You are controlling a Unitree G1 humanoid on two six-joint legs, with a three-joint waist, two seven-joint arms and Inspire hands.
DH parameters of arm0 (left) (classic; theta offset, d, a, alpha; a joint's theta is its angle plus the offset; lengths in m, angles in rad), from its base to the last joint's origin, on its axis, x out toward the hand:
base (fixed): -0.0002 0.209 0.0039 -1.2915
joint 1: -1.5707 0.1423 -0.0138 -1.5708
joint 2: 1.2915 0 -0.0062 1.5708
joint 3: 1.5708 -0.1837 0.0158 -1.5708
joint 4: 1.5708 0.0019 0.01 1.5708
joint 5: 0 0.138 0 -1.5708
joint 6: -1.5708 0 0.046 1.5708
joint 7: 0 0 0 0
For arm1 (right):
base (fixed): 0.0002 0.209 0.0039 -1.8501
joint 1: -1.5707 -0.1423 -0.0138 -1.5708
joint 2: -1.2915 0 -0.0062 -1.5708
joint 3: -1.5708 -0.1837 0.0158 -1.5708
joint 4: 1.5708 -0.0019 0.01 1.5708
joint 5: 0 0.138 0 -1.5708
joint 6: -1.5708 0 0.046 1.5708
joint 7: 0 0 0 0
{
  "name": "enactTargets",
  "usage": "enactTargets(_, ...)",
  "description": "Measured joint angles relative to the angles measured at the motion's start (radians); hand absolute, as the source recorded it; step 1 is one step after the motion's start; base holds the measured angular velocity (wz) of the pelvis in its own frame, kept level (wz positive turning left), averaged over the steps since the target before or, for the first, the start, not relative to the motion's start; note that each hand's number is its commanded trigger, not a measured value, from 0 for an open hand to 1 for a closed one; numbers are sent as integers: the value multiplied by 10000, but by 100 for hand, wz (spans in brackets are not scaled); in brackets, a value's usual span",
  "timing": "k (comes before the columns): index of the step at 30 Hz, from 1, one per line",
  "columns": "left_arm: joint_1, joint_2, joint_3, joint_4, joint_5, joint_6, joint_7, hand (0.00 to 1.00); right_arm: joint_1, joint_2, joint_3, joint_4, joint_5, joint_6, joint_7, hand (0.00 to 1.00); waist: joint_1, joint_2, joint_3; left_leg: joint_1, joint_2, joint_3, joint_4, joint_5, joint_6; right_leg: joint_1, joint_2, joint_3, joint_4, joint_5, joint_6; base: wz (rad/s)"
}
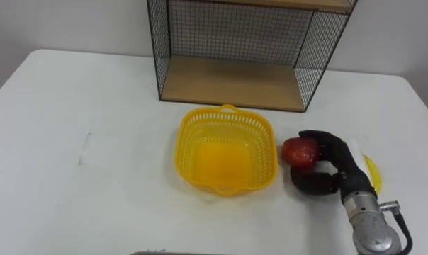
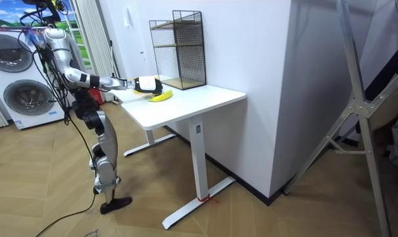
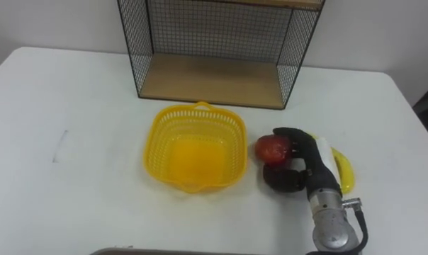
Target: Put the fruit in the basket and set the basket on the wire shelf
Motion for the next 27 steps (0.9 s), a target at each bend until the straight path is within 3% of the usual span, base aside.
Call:
enactTargets(15,-11,-1,-10,16,85,10,0,0,53,173,140,145,713,13,265,100,-30,83,-31,28,7,-3,-37,-2,2,43,2,1,42,15,-3,0)
enactTargets(23,110,-4,-12,14,86,164,0,0,102,206,118,204,3860,143,446,100,-80,104,-43,-69,13,-3,58,-3,4,-77,10,36,56,20,-6,0)
enactTargets(27,84,-86,-3,19,89,197,0,0,100,220,95,204,4599,128,450,100,-108,205,-46,-35,17,53,61,-6,6,-66,10,62,55,28,-3,-3)
